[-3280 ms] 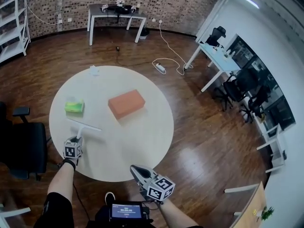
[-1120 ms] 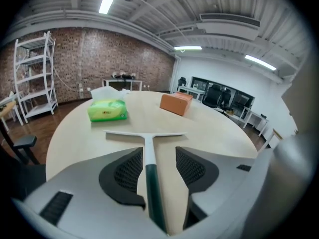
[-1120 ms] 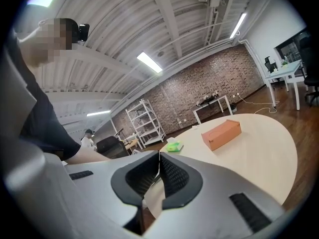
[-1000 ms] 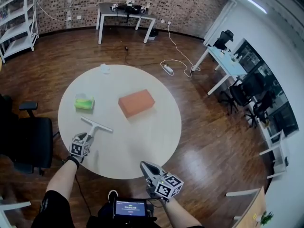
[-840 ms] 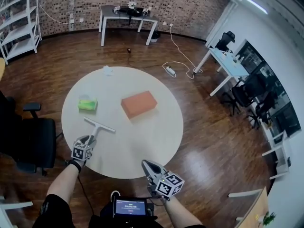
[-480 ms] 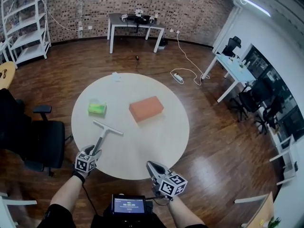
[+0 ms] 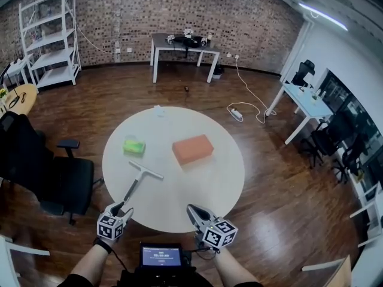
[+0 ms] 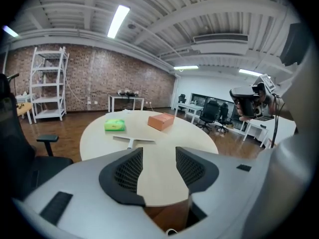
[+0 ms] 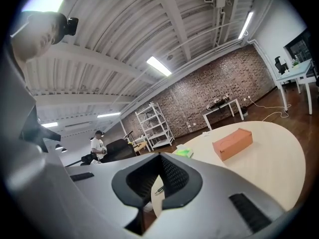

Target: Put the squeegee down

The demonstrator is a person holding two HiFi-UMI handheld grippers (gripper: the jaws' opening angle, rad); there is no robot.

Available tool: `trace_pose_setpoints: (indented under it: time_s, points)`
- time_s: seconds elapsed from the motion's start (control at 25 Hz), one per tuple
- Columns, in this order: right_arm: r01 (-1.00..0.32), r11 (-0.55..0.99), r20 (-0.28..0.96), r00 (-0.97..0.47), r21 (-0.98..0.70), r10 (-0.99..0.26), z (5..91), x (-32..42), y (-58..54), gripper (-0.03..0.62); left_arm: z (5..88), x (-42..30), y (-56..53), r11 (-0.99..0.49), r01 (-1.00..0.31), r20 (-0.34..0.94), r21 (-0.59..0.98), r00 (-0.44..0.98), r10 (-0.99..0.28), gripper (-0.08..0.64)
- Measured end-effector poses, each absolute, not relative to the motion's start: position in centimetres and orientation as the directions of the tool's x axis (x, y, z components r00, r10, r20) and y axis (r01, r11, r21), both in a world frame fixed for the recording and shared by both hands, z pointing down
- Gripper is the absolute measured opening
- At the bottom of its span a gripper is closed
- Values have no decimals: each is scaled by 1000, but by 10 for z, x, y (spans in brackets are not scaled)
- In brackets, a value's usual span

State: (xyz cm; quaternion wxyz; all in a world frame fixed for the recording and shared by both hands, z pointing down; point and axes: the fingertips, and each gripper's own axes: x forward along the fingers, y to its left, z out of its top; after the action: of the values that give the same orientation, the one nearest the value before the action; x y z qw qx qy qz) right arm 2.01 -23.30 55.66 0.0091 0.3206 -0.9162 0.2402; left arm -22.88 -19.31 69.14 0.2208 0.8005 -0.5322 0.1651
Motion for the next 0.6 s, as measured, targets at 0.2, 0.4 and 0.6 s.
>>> trace_pose_setpoints:
  time_s: [0.2, 0.4, 0.6]
  points:
    - [-572, 699, 154, -809, -429, -567, 543, 36, -235, 17, 666, -203, -175, -324, -930, 464, 175, 368, -806, 218]
    - [-561, 712, 148, -818, -421, -556, 536, 42, -232, 17, 661, -191, -165, -312, -931, 451, 190, 366, -814, 218]
    - [-552, 721, 143, -824, -420, -548, 535, 41, -226, 17, 663, -190, -158, -313, -930, 451, 192, 367, -813, 218]
